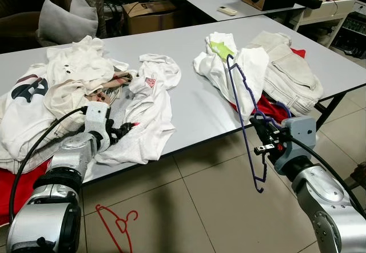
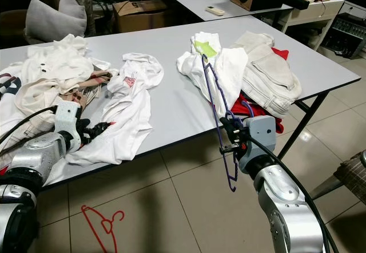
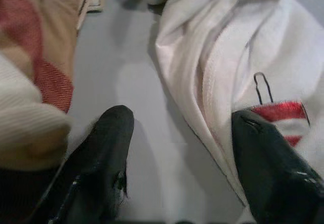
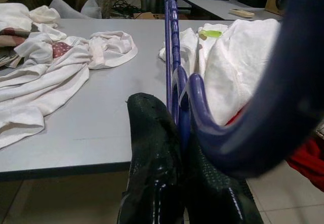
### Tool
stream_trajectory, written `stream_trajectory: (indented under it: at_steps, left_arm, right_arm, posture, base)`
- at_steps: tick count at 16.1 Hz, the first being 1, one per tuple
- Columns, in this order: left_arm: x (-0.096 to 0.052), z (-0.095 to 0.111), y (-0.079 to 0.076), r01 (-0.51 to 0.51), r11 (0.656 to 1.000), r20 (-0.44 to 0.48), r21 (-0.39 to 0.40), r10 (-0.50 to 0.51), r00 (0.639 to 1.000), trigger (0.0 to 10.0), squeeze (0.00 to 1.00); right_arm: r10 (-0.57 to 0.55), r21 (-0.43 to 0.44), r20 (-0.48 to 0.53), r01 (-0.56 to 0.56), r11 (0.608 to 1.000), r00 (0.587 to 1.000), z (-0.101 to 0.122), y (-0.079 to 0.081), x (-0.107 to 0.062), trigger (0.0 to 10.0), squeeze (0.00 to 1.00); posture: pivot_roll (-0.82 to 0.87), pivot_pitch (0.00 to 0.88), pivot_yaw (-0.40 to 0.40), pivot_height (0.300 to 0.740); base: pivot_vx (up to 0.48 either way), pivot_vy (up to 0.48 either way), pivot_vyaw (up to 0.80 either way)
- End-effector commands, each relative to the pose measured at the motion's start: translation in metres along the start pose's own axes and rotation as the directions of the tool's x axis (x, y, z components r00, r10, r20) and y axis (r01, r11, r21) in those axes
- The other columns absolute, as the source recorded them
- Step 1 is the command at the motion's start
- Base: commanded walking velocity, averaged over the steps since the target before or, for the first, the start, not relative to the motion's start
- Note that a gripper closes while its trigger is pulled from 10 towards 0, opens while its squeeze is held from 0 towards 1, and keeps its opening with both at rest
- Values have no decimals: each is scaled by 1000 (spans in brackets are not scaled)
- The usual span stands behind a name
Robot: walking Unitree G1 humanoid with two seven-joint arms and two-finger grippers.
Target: Hang hanger
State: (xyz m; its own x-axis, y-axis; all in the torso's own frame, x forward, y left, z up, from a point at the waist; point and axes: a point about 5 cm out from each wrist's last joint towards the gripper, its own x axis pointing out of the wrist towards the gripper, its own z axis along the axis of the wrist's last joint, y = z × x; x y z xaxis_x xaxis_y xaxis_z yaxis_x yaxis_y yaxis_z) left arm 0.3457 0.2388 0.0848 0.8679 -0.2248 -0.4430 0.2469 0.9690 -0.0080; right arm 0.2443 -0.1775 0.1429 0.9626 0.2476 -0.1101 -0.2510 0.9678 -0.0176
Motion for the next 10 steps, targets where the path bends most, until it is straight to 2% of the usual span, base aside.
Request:
stream_trajectory:
  at_steps: [1,10]
  left_arm:
    - [0,-3,2,-14,1000,-26,22,15,1000,0,0]
    - [1,1,-1,-10,999,30,37,9,1000,0,0]
  right_arm:
    - [-7,-16,22,8,1000,1000,4,-3,0,10000,0]
    - [-2,-21,19,2,1000,1000,2,0,-1,10000,0]
  posture:
    - [-208,0,-5,740]
    - [-208,0,-1,740]
  base:
    - [0,0,0]
    - [0,0,0]
